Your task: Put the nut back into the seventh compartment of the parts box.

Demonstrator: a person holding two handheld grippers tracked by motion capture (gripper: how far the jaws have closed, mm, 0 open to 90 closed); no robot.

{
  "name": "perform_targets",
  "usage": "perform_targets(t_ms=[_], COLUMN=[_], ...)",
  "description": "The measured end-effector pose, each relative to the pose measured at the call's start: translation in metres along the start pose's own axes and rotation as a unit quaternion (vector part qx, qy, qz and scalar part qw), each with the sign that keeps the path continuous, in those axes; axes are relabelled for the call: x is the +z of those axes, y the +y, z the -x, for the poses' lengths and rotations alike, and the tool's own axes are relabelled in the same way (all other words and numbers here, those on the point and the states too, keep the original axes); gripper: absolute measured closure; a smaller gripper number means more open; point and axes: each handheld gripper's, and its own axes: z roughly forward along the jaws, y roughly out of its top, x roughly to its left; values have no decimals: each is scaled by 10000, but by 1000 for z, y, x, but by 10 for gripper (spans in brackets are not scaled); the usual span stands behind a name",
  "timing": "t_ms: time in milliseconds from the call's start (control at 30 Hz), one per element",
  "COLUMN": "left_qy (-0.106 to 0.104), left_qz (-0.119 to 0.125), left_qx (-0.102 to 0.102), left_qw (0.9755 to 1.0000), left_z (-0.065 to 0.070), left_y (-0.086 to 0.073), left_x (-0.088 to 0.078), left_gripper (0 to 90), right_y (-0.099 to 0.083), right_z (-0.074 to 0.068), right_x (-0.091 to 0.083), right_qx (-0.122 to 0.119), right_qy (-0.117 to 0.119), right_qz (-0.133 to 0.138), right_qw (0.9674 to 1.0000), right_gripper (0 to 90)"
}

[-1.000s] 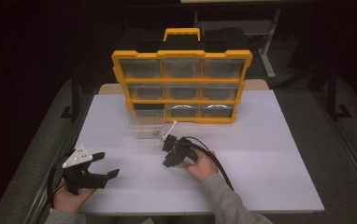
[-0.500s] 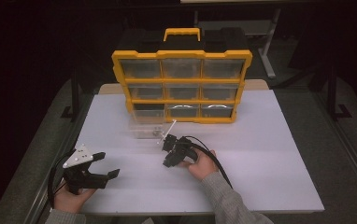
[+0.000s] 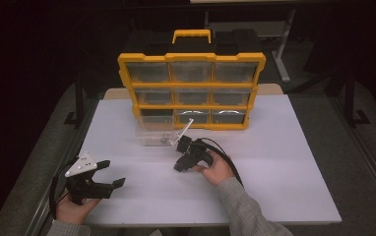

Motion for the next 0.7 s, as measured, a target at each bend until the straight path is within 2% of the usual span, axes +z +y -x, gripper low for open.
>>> perform_targets(t_ms=[200, 333, 700], left_qy=[-13, -19, -18], left_qz=[5, 44, 39], left_qx=[-65, -86, -56], left_qw=[10000, 10000, 10000], left_z=[1, 1, 0], left_y=[0, 0, 0], left_x=[0, 0, 0], left_gripper=[158, 158, 158], right_y=[9, 15, 32], right_z=[4, 7, 18], right_x=[-22, -35, -61], right_qx=[11, 23, 87], right_qy=[-44, 15, -7], right_qz=[139, 255, 382], right_qw=[9999, 9997, 9992], right_gripper=[692, 692, 693])
